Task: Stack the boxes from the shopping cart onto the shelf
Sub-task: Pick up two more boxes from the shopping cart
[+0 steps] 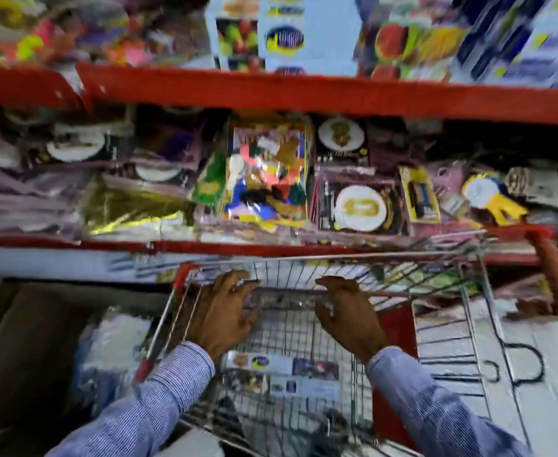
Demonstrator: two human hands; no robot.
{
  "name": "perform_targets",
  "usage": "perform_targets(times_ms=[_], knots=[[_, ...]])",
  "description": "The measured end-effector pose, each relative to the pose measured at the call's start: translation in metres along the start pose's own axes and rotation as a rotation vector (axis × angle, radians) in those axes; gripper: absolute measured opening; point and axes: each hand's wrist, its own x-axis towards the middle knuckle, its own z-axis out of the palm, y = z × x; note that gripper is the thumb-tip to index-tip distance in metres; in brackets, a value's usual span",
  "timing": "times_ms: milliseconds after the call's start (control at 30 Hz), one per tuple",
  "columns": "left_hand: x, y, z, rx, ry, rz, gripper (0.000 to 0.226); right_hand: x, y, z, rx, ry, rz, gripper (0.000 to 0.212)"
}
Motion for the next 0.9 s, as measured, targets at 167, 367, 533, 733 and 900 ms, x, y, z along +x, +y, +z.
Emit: perform_targets(times_ms=[167,367,533,733,900], knots=[[-0.037,-0.042,0.093,-0.159,-0.195,-0.137,0.05,-0.002,0.045,0.119,-0.044,-0.404,0.122,0.052],[-0.054,-0.082,0.168,-0.094,-0.341,-0.143,0.055,0.0,0.089,0.254,-0.149,-0.789,0.125,0.064],[-0.05,-0.092,0.194,-0.043,-0.411,0.026,0.035,0.01,0.107,0.286,-0.162,-0.809,0.043,0.064],[-0.058,-0.082,0.227,0.055,-0.543,0.366,0.013,0.029,0.124,0.274,-0.202,-0.822,-0.041,0.06],[-0.058,-0.074,0.253,0.245,-0.795,0.425,0.038,0.04,0.132,0.25,-0.199,-0.65,-0.078,0.063]])
